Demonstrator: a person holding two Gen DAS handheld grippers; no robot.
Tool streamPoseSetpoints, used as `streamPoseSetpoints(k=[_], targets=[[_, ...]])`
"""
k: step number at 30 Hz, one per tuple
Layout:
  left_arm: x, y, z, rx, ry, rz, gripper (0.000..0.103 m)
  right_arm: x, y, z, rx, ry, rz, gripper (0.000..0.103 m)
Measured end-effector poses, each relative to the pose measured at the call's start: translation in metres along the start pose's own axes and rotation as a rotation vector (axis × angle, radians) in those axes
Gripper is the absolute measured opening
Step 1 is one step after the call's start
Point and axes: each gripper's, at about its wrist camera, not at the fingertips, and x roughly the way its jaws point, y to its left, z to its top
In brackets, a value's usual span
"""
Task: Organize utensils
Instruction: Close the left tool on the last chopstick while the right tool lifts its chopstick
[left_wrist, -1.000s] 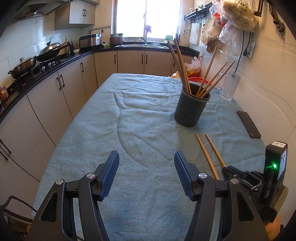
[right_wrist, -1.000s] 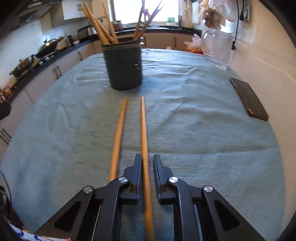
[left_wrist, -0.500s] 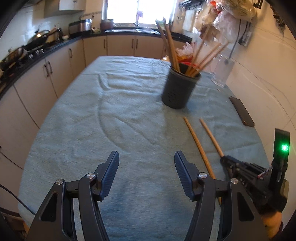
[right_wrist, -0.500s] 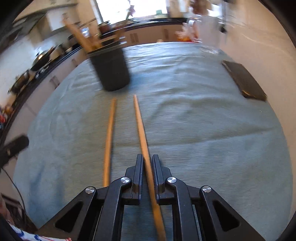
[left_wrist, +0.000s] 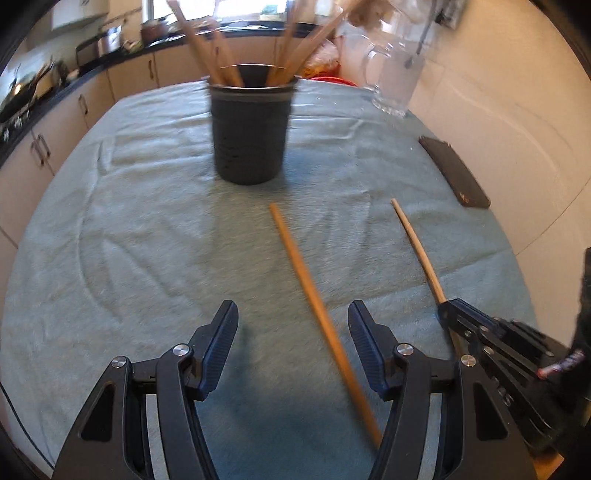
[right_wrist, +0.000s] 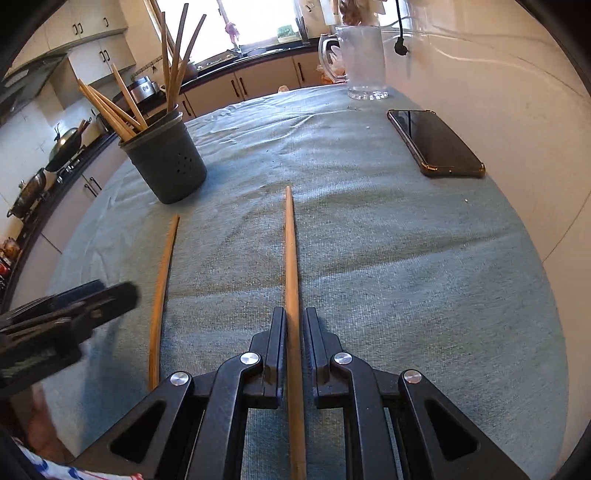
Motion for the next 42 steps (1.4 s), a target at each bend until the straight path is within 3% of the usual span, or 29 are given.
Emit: streamPoseSetpoints(k=[3,5,6,7,9,20,23,25,34,42], targets=[[0.014,-0.011,0.0,0.043,0.018,0.031,0.06,0.001,-0.001,0.001,0.003,0.003,0.013,0.01],[0.021,-0.015,-0.002,0.061,0.023,0.054,0.046,0.001,0.0,0.0,-0.002,0.004,0.011,0.01],[0.024,-0.016,-0.002,0.07,0.029,0.068,0.022,0.001,0.001,0.0,-0.006,0.003,0.01,0.01],[0.024,-0.016,-0.003,0.076,0.02,0.08,0.012,0.001,0.002,0.0,-0.011,0.001,0.009,0.01],[0.022,-0.013,-0.002,0.069,0.028,0.062,0.009,0.001,0.003,-0.001,-0.016,-0.001,0.011,0.008],[0.002,0.036,-0.013,0.01,0.142,-0.032,0.007,-0.005,-0.002,-0.011,-0.012,0.073,0.093,0.012],[-0.006,0.042,-0.01,-0.005,0.149,-0.076,0.016,-0.004,0.002,-0.002,-0.064,0.083,0.058,0.021],[-0.008,0.045,-0.005,-0.001,0.144,-0.071,0.031,0.001,0.007,0.005,-0.117,0.095,0.018,0.022],[0.034,0.043,0.032,0.024,0.229,-0.107,0.032,0.033,0.017,0.041,-0.219,0.187,-0.06,0.022],[0.047,0.037,0.051,0.026,0.23,-0.1,0.031,0.05,0.028,0.065,-0.273,0.265,-0.074,0.015]])
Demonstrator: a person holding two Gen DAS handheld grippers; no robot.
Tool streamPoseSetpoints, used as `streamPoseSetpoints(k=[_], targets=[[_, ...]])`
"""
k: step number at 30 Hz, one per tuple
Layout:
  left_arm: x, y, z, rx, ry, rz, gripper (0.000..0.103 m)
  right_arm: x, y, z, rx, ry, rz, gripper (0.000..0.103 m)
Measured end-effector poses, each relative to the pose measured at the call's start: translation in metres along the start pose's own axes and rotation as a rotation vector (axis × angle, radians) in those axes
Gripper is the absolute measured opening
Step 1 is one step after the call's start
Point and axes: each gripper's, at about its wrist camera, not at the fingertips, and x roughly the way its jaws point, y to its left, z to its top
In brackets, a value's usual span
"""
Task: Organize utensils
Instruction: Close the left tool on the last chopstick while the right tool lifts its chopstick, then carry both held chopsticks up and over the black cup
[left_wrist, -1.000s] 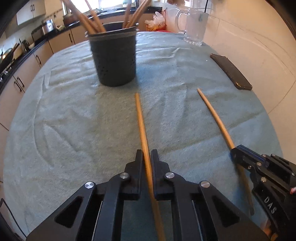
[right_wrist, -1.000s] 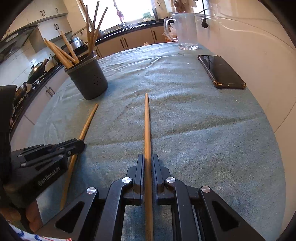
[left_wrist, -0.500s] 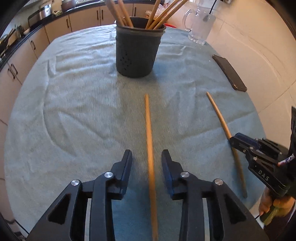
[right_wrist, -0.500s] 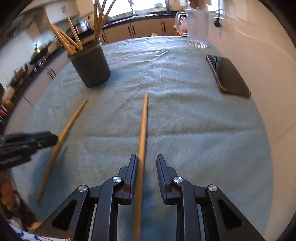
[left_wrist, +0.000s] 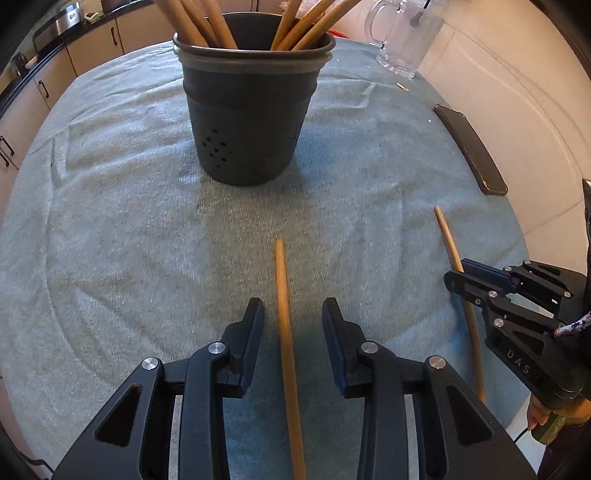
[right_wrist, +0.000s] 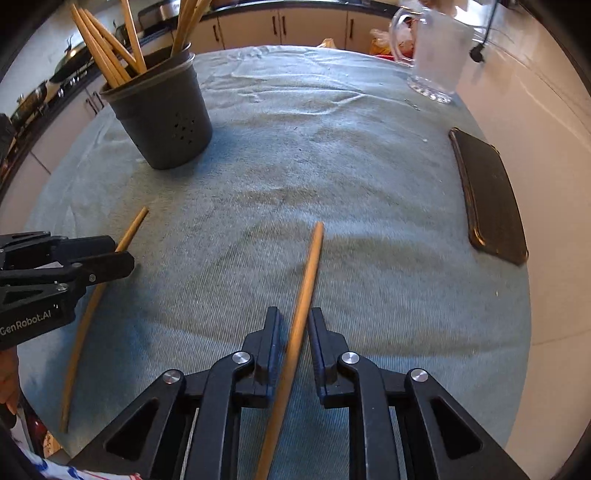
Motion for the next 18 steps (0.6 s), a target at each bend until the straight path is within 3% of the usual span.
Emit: streamPoseSetpoints(k=[6,9,10,16,18], targets=[[0.004,-0.005,0.004,0.019,-0.016,0.002,0.031,0.006,0.004,0.016,-0.021,0.019,-0.007,0.011],[0.004,-0.004,0.003,0.015,-0.026,-0.033,0.005,0.006,0.008,0.018,-0.025,-0.001,-0.021,0.007],[0.001,-0.001,-0.001,0.008,-0.032,-0.037,0.006,0.005,0.008,0.016,-0.02,-0.008,-0.022,0.007],[-0.041,0.005,-0.016,-0.013,-0.163,-0.018,0.005,-0.037,0.004,0.008,0.027,-0.17,0.042,0.007],[-0.064,0.003,-0.024,-0.007,-0.23,-0.024,0.005,-0.059,0.006,0.003,0.024,-0.241,0.028,0.007]])
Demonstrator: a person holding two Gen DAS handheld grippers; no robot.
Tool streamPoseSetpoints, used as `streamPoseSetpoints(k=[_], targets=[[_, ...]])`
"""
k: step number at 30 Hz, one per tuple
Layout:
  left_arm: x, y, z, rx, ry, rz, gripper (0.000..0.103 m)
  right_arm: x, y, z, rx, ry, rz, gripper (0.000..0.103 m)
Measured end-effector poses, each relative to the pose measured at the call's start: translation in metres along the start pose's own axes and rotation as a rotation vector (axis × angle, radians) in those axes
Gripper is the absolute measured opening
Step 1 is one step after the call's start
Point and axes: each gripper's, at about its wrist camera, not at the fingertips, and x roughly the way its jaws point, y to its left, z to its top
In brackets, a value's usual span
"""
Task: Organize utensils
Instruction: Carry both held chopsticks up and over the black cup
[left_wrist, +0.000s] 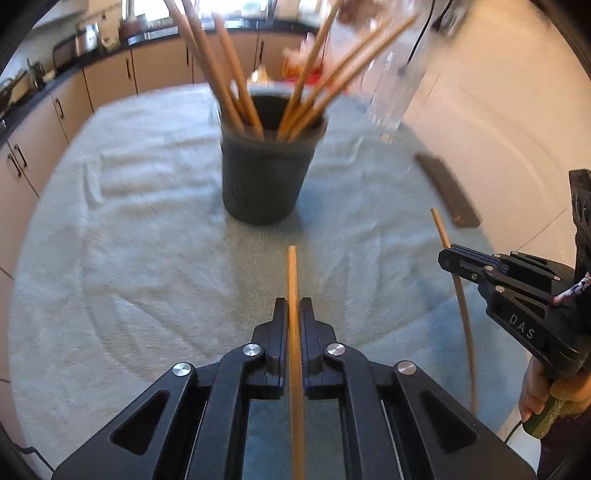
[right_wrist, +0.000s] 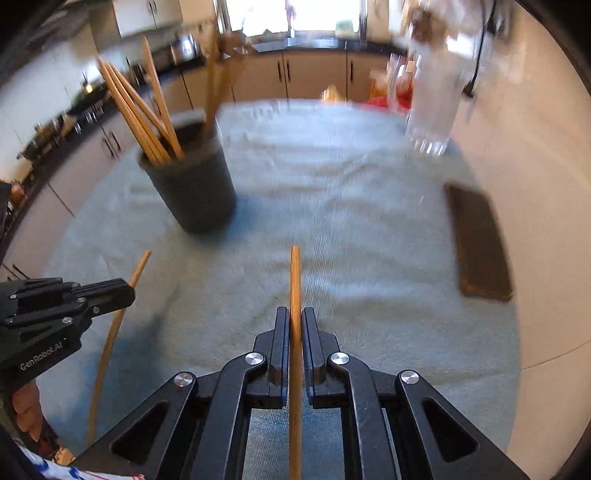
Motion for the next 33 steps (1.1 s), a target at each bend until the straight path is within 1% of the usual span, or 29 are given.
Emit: streamPoseSetpoints(k=[4,6,10,13,17,24,33], targets=[[-0.047,-0.006,-0.006,0.014,-0.12,-0.018,0.005,-0.043,0.008,-0.002,-0.009,-0.128,-0.003,0.007],[-0.064,-0.009,-0.011,0.022,-0.164,-0.019,0.005,-0.064,0.014,-0.006,-0.013,-0.187,-0.004,0.007],[-0.1,-0.011,-0.023,0.035,-0.25,-0.03,0.005,-0.097,0.023,-0.017,-0.014,-0.267,0.025,0.007],[-0.115,-0.016,-0.034,0.044,-0.292,-0.025,0.005,-0.106,0.031,-0.024,-0.015,-0.297,0.04,0.007],[-0.135,-0.019,-0.05,0.066,-0.34,-0.016,0.006,-0.115,0.041,-0.034,-0.04,-0.329,0.023,0.007],[-0.159,-0.031,-0.06,0.113,-0.385,-0.018,0.005,-0.13,0.046,-0.038,-0.055,-0.344,0.051,0.007],[-0.175,-0.029,-0.064,0.085,-0.426,-0.044,0.006,-0.143,0.052,-0.039,-0.06,-0.373,0.082,0.007]])
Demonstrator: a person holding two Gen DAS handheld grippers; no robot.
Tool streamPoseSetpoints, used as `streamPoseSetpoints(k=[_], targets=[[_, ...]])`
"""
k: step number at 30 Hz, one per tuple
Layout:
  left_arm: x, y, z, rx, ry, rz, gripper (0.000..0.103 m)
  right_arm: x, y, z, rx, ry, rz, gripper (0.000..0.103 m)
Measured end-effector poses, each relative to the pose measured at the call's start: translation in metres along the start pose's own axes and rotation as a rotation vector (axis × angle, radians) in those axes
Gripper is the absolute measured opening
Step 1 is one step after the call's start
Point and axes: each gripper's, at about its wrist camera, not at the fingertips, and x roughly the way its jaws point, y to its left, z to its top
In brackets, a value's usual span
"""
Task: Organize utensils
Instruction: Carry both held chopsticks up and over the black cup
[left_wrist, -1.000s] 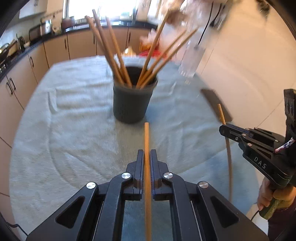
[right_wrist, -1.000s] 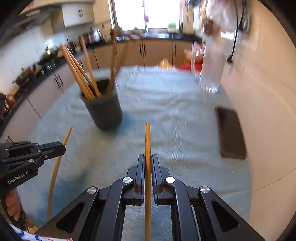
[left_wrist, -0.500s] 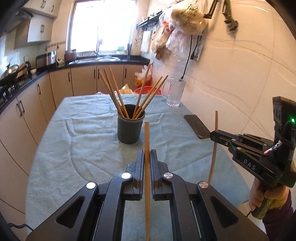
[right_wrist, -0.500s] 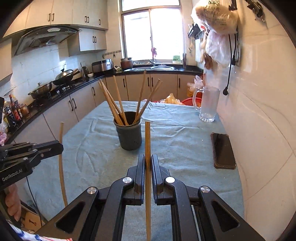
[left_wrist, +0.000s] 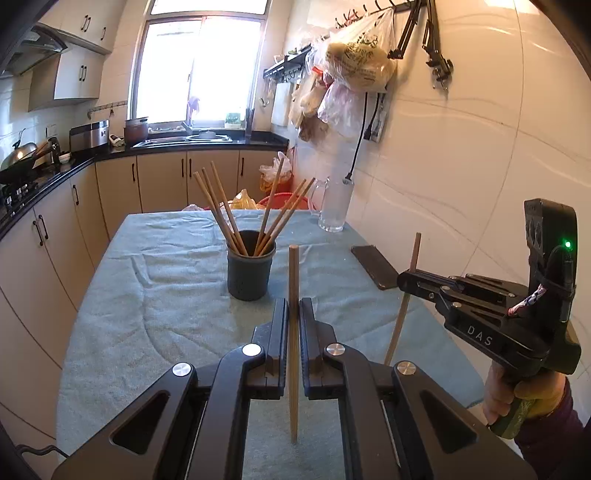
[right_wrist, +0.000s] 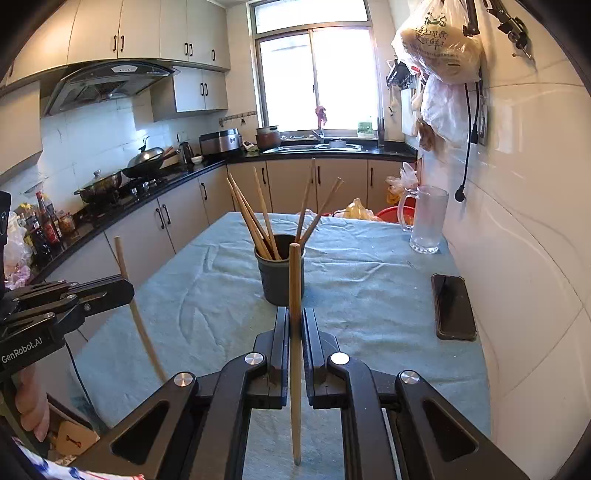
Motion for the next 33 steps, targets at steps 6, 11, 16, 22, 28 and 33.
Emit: streamPoseSetpoints(k=[6,11,16,22,28,33], targets=[[0.002,0.003,0.005,-0.009,-0.014,0.018,0.005,0.006,0.003,0.003,-0.001,-0.001,0.015,0.007],[0.008,0.007,0.01,-0.014,-0.012,0.028,0.005,0.008,0.003,0.005,-0.001,-0.005,0.017,0.007],[0.012,0.012,0.017,-0.02,-0.016,0.035,0.005,0.012,0.003,0.01,0.0,-0.013,0.017,0.007],[0.021,0.017,0.026,-0.001,0.0,0.074,0.005,0.019,0.001,0.018,0.004,-0.02,0.029,0.007],[0.031,0.025,0.034,0.0,0.021,0.115,0.005,0.024,0.002,0.03,-0.001,-0.018,0.033,0.007],[0.037,0.03,0.042,0.021,0.02,0.161,0.005,0.027,0.003,0.041,-0.011,-0.02,0.034,0.007]])
